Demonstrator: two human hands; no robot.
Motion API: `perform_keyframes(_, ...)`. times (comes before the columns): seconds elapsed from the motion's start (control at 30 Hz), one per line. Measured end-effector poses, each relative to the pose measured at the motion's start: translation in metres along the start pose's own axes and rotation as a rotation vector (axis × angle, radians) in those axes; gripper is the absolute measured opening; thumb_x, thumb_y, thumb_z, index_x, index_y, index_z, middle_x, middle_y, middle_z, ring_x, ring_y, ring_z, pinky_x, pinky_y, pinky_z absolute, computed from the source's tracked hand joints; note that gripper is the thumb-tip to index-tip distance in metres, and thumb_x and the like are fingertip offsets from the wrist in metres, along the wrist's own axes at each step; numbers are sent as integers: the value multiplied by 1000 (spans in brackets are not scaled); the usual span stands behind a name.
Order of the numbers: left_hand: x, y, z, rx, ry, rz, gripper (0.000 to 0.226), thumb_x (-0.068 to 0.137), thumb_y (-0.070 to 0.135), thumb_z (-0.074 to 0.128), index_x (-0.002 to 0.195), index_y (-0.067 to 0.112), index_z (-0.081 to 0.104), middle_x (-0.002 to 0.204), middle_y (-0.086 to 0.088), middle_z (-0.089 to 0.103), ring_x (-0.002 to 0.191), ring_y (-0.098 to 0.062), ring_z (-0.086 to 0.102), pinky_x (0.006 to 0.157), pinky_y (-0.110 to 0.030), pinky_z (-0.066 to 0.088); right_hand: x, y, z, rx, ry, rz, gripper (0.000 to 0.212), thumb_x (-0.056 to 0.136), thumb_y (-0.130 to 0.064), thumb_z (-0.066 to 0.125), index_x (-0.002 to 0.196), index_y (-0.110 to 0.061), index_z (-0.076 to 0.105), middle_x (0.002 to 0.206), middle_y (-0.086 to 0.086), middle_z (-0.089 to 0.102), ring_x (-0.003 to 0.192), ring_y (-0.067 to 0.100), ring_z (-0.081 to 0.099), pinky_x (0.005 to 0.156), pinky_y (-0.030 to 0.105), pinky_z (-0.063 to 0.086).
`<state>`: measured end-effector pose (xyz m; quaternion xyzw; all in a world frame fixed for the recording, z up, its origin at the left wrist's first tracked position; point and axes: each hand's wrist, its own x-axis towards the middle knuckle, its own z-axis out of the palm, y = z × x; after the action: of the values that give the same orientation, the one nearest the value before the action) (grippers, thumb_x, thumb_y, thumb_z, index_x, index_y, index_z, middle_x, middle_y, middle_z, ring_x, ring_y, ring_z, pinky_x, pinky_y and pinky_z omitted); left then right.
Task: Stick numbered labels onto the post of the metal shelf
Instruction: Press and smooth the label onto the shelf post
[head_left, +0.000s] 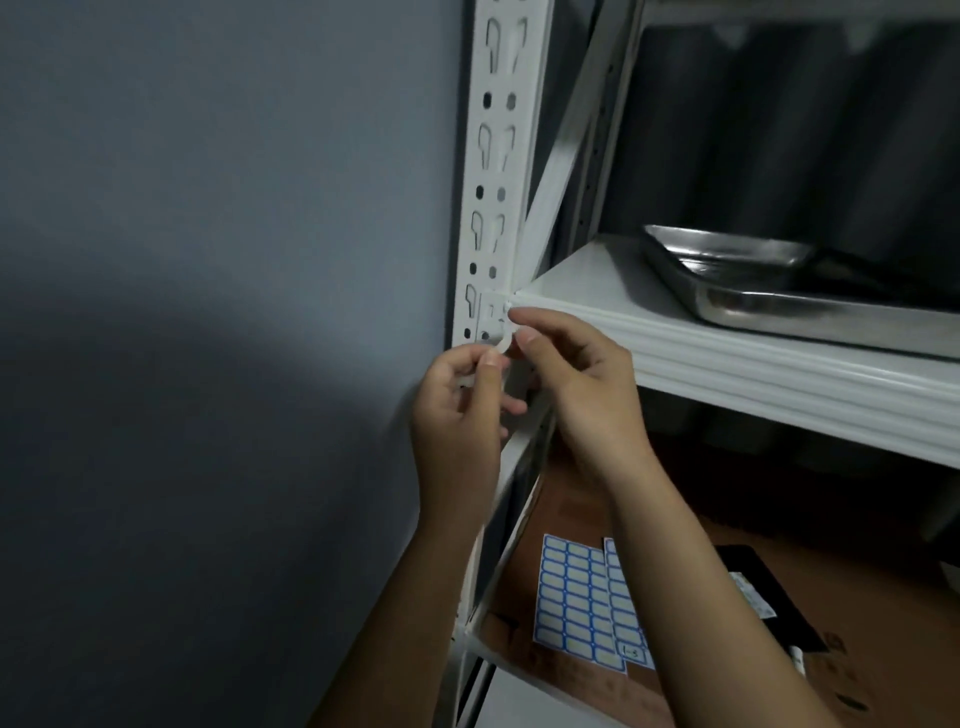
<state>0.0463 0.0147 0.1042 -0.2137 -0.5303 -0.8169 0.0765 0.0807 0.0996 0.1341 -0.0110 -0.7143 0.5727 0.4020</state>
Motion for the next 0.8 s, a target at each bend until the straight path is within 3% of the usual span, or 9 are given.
perform_keyframes(0.23,9,25,27,-95,-84,-1,5,93,14,55,93,14,60,73,9,67,54,-4,61,45,-15,42,13,-25,-18,208,38,89,19,89,-6,62,106,-8,69,89,1,68,87,15,64,73,21,52)
perform_keyframes(0.4,14,38,42,-153,-123,-61,6,93,16,56,93,14,61,82,4,67,56,-6,61,45,-16,41,20,-44,-29,182,78,20,21,87,-3,64,105,-10,69,78,-8,68,76,0,63,71,12,50)
perform_keyframes(0.53,17,46,51,-153,-137,-70,7,92,16,56,92,16,63,88,2,67,59,-6,62,46,-16,42,23,-54,-31,27,168,-114,20,84,-4,67,102,-12,71,77,-6,68,76,1,65,77,14,52)
perform_keyframes(0.67,25,57,68,-140,-180,-67,6,91,22,58,93,20,64,97,-1,70,63,-6,66,47,-15,43,34,-61,-36,-175,321,-238,13,84,-9,68,95,-15,73,80,-7,71,75,2,66,72,14,53)
perform_keyframes(0.8,36,69,88,-134,-235,-77,8,93,22,56,96,21,63,92,4,69,64,-2,64,48,-14,45,56,-74,-60,-400,392,-320,10,85,-13,67,91,-18,73,82,-10,70,76,-2,64,71,11,51)
